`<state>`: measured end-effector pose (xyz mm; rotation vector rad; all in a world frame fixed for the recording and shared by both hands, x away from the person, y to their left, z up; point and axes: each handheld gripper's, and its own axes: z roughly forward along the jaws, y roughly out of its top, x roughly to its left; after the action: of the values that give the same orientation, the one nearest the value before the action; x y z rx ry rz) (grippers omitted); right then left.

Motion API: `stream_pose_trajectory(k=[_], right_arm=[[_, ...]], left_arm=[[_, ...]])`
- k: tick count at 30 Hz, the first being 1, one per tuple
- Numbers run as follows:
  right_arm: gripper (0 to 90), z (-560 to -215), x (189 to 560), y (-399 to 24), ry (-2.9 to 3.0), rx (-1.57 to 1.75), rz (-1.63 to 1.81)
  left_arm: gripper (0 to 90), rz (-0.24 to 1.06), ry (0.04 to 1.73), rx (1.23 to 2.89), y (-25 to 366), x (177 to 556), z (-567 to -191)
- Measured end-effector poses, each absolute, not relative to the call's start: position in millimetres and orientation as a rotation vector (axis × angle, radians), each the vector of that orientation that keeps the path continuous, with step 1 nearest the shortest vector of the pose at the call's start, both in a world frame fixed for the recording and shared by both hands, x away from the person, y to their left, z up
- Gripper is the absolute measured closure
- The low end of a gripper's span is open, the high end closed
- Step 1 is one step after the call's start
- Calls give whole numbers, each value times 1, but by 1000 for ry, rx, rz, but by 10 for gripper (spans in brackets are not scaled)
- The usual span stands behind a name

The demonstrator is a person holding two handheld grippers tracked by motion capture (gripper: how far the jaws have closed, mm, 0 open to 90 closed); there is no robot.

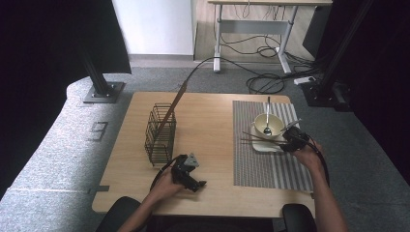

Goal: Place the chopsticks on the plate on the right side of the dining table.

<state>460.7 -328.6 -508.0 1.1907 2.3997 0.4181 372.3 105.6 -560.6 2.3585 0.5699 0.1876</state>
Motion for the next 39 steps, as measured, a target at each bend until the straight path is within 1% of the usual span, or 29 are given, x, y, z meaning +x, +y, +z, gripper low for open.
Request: stream_pose_trajectory(k=[9, 13, 21, 23, 25, 27, 32, 35, 39], right_arm=[[510, -511, 467, -331, 2372, 1201, 394], [478, -509, 464, -331, 2365, 1207, 425], [340, -503, 450, -330, 2364, 1190, 537], [292, -501, 444, -327, 2349, 1192, 594], [279, -499, 438, -323, 2360, 1192, 653], [232, -500, 434, -318, 2356, 1181, 679], [128, -508, 423, -306, 2365, 1199, 812], [111, -512, 419, -301, 2349, 1211, 880], [32, -522, 417, -291, 2336, 1227, 979]], left_arm=[[0, 188, 570, 2358, 106, 372, -561], [0, 188, 570, 2358, 106, 372, -561], [0, 188, 569, 2359, 106, 372, -561], [0, 188, 569, 2358, 106, 372, -561], [0, 188, 569, 2359, 106, 372, -561], [0, 188, 569, 2359, 106, 372, -561], [0, 188, 570, 2358, 106, 372, -561], [0, 188, 570, 2358, 106, 372, -561], [0, 189, 567, 2362, 106, 372, -560]])
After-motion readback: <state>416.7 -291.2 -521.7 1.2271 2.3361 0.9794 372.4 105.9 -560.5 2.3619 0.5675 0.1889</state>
